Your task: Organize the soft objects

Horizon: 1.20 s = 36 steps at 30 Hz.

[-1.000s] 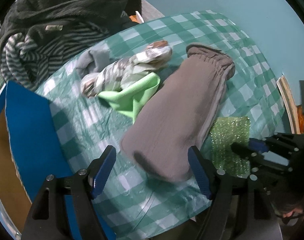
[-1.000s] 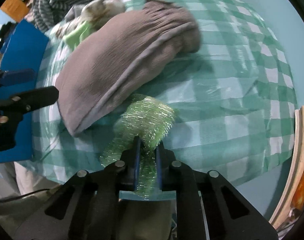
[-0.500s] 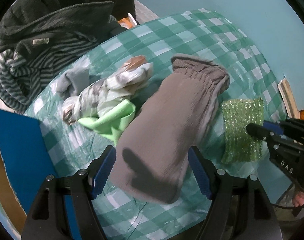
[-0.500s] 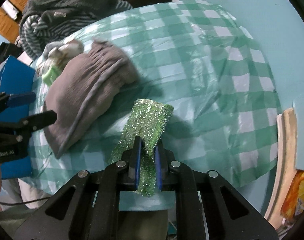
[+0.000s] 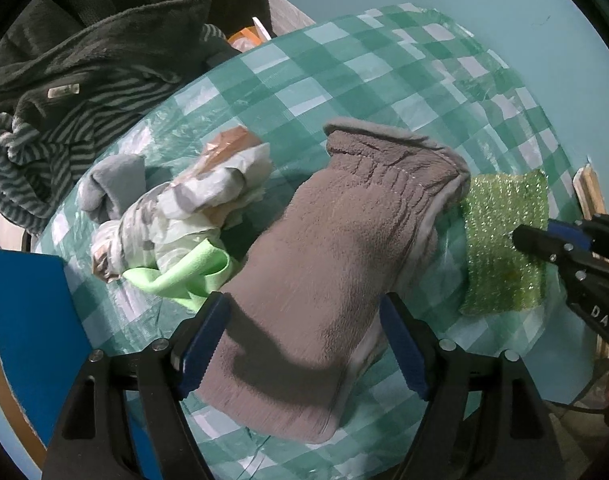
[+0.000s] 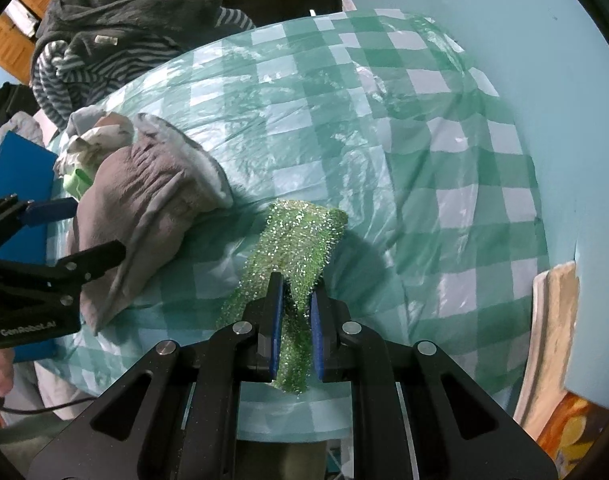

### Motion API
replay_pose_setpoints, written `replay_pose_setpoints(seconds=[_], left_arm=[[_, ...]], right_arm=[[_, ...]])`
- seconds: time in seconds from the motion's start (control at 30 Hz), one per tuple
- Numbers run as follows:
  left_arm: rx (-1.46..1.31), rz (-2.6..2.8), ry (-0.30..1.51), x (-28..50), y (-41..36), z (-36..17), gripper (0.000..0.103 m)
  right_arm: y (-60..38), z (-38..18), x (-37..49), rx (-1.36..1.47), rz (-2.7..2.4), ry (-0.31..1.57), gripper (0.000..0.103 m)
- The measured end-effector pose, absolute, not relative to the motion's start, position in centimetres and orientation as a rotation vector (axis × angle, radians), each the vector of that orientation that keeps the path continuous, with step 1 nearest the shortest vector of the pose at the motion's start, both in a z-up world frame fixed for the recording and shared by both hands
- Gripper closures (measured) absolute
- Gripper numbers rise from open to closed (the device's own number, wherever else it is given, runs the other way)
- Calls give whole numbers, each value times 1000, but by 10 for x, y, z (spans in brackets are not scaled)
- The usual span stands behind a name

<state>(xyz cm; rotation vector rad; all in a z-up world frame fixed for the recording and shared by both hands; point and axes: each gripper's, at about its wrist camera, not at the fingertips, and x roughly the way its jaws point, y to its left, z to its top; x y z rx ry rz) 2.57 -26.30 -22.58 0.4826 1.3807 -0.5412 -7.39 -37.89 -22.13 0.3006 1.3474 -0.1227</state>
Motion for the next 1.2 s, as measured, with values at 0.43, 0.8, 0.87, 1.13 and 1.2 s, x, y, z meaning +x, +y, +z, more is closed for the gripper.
replay_pose_setpoints(seconds=[0.43, 0.8, 0.87, 1.13, 1.2], left_arm=[[391, -549, 1381, 25, -250, -218, 89], [341, -602, 1341, 5, -230, -194, 97], [328, -601, 1342, 2, -224, -190, 97], [254, -588, 1320, -5, -204, -171, 97], [241, -577, 1319, -5, -199, -169, 97]], right_arm=[[-384, -221, -71, 314, -87, 1347, 91], [-381, -198, -79, 298, -56, 1300, 91], [-381, -193, -79, 297, -53, 1291, 91], [-376, -179, -80, 304, -40, 1263, 91], [-375, -183, -78, 320, -34, 1278, 91]])
